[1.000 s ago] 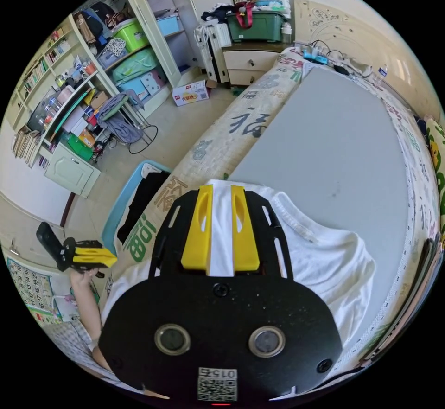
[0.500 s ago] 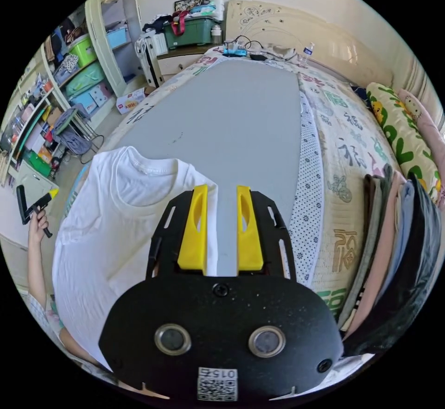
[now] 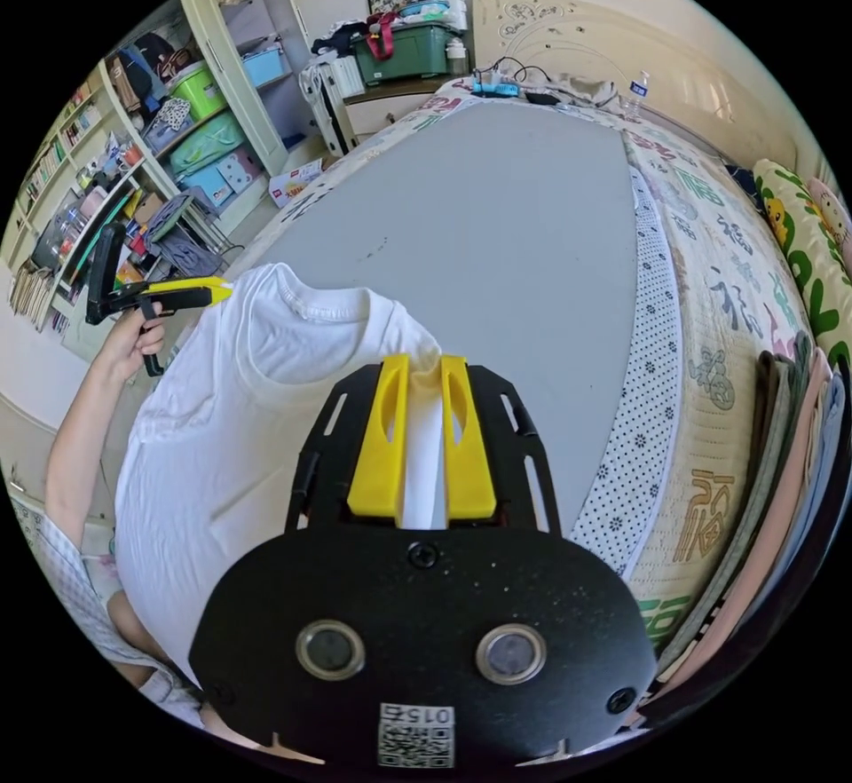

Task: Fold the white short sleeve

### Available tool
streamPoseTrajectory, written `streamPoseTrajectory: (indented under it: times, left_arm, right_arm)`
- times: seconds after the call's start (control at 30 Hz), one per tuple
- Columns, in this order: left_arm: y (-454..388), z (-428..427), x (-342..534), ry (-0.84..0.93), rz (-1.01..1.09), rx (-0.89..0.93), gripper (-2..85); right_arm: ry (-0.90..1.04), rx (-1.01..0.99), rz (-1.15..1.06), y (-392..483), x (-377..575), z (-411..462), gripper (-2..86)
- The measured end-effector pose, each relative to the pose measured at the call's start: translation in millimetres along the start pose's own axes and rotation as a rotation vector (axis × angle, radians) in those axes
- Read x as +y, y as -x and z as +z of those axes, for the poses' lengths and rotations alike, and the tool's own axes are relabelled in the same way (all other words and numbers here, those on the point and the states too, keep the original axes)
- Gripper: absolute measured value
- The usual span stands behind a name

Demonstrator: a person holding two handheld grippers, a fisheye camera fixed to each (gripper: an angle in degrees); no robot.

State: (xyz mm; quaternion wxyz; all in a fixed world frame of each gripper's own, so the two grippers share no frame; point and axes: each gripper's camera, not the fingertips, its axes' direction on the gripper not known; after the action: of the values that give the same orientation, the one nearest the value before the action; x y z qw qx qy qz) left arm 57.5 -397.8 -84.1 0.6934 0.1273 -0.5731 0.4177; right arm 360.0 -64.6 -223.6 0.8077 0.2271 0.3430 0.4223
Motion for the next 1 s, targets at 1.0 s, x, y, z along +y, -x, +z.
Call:
streamPoseTrajectory:
  times: [1.0]
  left_arm:
    - [-88.3, -254.5, 565.1, -0.295, 0.113, 0.247, 7.1]
  right_arm:
    - [-0.266, -0.293, 0.062, 154.7, 676.8, -301.7, 6.1]
